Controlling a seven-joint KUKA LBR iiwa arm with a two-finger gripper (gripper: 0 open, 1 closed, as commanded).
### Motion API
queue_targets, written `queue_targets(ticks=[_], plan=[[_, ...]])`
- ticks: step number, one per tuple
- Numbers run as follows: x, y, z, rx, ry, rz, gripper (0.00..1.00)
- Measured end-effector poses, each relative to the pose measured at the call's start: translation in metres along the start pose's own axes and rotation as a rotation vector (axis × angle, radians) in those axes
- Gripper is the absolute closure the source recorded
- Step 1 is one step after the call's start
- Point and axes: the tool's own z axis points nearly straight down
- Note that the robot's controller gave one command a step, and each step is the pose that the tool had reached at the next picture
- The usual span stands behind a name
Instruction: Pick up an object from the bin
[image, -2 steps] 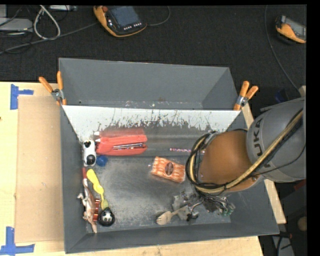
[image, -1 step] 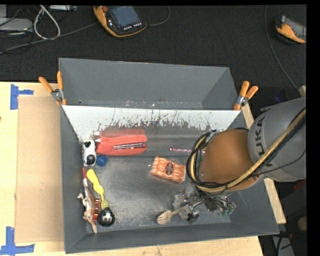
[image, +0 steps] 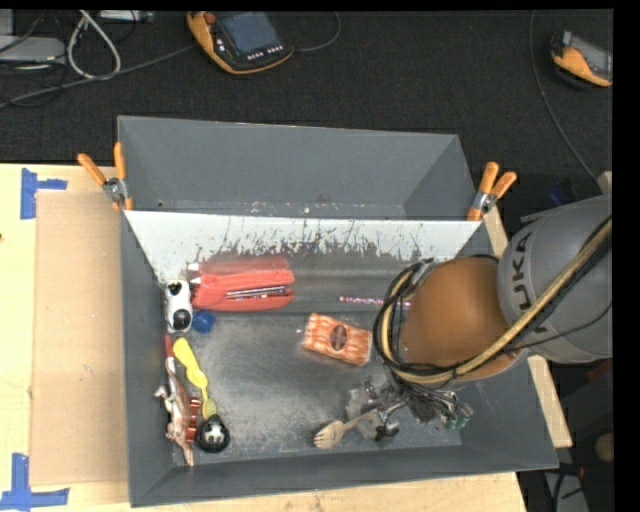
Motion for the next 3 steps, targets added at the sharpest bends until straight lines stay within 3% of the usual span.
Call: queue_targets(ticks=[1,2,3], plan=[[0.0,0.001,-0.018,0.0,0.0,-0.001,1.0],[0.001,0.002,-0.066,-0.004,0.006,0.002,1.0],[-0.001,0.001,-0.104,0.0,-0.003,0.003,1.0]])
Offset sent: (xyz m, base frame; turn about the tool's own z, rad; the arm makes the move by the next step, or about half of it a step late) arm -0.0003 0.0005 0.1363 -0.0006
